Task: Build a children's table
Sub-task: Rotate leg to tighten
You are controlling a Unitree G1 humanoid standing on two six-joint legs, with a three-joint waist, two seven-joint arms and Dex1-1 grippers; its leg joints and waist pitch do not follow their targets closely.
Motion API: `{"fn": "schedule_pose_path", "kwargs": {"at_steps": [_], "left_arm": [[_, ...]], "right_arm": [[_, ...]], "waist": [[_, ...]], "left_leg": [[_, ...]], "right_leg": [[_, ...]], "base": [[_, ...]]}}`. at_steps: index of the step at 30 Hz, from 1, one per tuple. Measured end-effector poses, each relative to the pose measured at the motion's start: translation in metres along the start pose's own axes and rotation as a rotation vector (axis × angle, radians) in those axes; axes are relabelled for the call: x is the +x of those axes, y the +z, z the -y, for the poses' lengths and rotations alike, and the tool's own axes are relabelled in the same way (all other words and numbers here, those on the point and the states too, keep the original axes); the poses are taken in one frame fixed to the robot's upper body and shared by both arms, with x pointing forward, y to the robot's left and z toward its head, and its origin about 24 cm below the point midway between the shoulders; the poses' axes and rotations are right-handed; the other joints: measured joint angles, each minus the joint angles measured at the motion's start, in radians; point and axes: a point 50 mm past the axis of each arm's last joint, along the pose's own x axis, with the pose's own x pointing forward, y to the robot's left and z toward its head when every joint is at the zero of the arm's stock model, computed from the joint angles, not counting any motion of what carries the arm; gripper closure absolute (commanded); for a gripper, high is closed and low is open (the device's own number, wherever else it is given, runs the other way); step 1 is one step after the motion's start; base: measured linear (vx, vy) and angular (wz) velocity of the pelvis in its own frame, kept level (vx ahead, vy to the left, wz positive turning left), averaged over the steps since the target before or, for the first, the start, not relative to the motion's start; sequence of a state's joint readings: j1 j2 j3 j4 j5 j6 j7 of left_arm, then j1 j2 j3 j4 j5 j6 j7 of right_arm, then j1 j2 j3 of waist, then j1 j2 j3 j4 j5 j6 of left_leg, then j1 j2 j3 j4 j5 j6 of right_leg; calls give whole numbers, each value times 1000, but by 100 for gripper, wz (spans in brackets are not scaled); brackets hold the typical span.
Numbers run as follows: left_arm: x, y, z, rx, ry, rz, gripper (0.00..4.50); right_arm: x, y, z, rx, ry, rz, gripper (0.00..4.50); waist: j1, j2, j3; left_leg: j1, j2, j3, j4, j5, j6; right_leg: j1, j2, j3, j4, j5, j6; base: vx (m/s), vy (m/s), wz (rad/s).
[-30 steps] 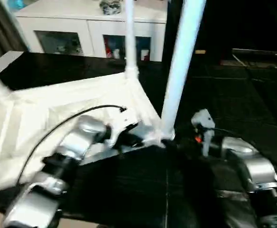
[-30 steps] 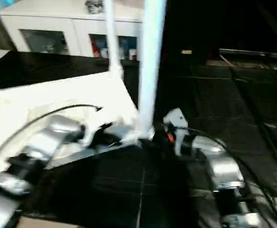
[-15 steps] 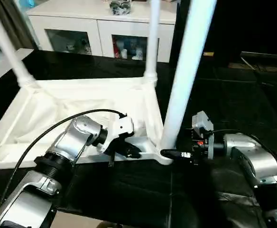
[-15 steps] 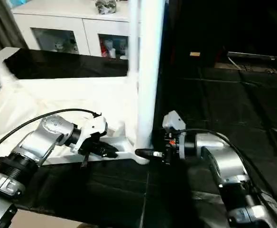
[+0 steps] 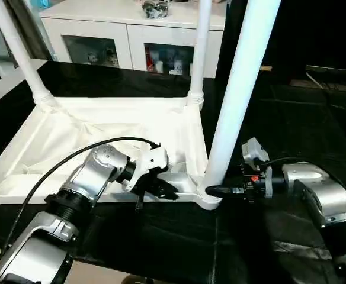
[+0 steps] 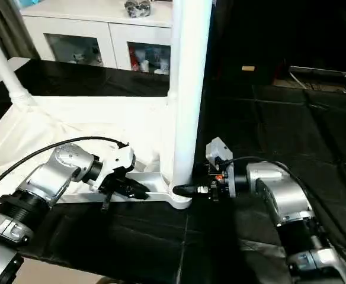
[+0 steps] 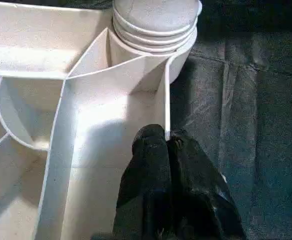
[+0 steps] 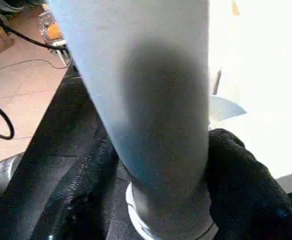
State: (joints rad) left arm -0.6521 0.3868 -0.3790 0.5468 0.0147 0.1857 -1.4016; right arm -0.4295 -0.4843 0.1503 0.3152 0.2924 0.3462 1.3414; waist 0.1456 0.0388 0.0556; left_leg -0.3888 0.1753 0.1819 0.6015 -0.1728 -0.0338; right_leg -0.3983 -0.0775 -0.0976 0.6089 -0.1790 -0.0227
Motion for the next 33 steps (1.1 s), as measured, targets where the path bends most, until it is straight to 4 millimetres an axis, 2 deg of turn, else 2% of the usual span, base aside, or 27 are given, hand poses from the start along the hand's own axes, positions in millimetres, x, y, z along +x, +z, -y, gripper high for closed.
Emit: {"fn": "schedule_pose_path", "kwargs": {"at_steps": [3,7,14,17,21,24,27,30,33], "left_arm": [[0,0,0,5,-1,1,450],[1,0,0,2,-3,5,450],[6,1,0,-35,0,32,450],[11,1,-3,-91,35,59,450],[16,5,-13,-186,154,75,450],[20,7,-18,-250,249,92,450],[25,13,-25,-295,344,95,450],[31,18,-30,-338,438,108,450],[37,23,-33,-365,497,123,450]], "right_arm": [[0,0,0,-1,3,-4,226],[-1,1,1,-7,2,-9,241],[-2,-1,0,4,-1,-10,247],[-2,-4,-1,25,-57,13,248],[5,-4,6,64,-264,71,249],[18,-3,13,100,-438,125,249],[32,3,22,130,-603,159,250],[46,11,32,158,-749,175,252],[52,16,37,146,-837,172,252]], "waist": [[0,0,0],[1,0,0],[5,0,0],[6,0,0],[-11,-1,0],[-41,-1,-1],[-61,-2,-1],[-72,-1,-1],[-74,-1,-1]], "left_leg": [[0,0,0,0,0,0],[0,0,0,0,0,0],[0,0,0,0,1,1],[0,0,1,0,2,2],[2,0,2,1,2,2],[5,0,2,1,2,2],[5,0,1,0,2,2],[5,0,1,0,2,2],[4,-1,1,0,2,2]], "right_leg": [[0,0,0,0,0,0],[0,0,0,0,0,0],[1,0,0,0,0,0],[3,-1,0,0,0,0],[3,-1,1,1,-3,5],[3,-1,1,1,-3,5],[2,-1,1,1,-3,5],[1,-1,1,0,-3,5],[1,-1,1,0,-3,4]], "base": [[0,0,0],[0,0,0],[0,0,0],[0,0,0],[0,0,0],[0,0,0],[0,0,0],[0,0,0],[0,0,0]]}}
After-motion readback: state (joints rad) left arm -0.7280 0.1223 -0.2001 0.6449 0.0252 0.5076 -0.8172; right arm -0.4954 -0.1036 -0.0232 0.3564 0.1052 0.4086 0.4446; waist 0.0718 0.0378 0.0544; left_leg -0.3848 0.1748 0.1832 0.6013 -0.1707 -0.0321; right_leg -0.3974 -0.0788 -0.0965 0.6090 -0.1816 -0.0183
